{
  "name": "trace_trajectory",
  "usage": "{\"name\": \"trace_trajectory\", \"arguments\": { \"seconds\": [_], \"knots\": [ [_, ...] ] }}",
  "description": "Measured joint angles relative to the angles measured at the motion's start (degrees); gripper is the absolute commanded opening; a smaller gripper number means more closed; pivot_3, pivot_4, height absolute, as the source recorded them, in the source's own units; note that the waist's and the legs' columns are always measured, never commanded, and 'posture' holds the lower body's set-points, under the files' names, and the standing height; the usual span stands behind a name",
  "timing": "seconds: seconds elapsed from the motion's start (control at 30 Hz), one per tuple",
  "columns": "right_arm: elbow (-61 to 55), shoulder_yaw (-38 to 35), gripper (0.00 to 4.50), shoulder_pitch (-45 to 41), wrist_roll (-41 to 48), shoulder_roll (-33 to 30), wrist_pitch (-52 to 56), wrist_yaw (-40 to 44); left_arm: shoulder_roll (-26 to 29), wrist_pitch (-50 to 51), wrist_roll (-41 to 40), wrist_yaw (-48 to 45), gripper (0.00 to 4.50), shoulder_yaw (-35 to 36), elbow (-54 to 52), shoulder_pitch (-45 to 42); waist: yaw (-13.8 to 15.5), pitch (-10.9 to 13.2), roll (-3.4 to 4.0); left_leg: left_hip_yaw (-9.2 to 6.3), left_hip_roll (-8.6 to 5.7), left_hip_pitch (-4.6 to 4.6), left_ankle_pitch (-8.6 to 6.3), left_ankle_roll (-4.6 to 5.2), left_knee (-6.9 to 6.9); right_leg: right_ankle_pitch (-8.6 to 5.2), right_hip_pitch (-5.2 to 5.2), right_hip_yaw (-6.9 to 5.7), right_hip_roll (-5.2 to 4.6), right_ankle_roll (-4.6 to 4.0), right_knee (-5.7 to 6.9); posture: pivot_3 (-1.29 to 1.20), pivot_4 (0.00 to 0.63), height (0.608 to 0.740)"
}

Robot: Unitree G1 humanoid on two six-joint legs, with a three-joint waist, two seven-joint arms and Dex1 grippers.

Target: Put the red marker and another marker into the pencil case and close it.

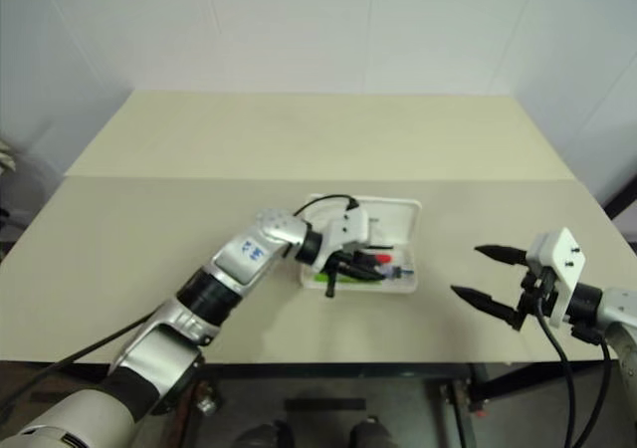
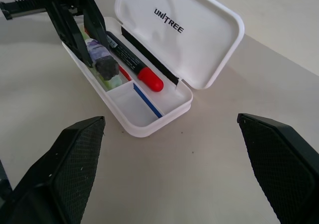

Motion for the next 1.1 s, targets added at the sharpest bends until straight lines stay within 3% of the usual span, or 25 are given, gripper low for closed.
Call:
{"name": "trace_trajectory", "arguments": {
  "seconds": [0.6,1.0,1.1],
  "knots": [
    [-0.01,-0.96,4.50,0.67,0.06,0.67,-1.28,-1.89,-6.04,-3.97,5.32,2.33,0.31,0.04,10.05,-3.88,-0.04,0.01,-0.01,-0.01,0.00,-0.01,-0.03,0.01,-0.01,0.00,0.00,0.00,0.00,0.01,-0.03,0.00,0.150,0.740],
    [0.27,-0.65,4.50,0.58,-0.93,1.09,-1.47,-2.92,-6.70,-4.10,6.39,2.25,4.41,0.24,11.23,-3.88,-0.02,0.01,-0.01,-0.01,-0.01,-0.01,-0.03,0.02,0.00,0.00,0.00,0.00,0.00,0.01,-0.03,0.00,0.150,0.740],
    [0.65,-0.57,4.50,0.31,-1.13,1.09,-1.56,-2.92,-6.84,-4.08,6.40,2.25,4.47,0.57,11.23,-3.88,-0.03,0.01,-0.01,0.00,-0.01,-0.01,-0.03,0.01,0.00,0.00,0.00,0.00,0.00,0.01,-0.03,0.00,0.150,0.740]
  ]
}}
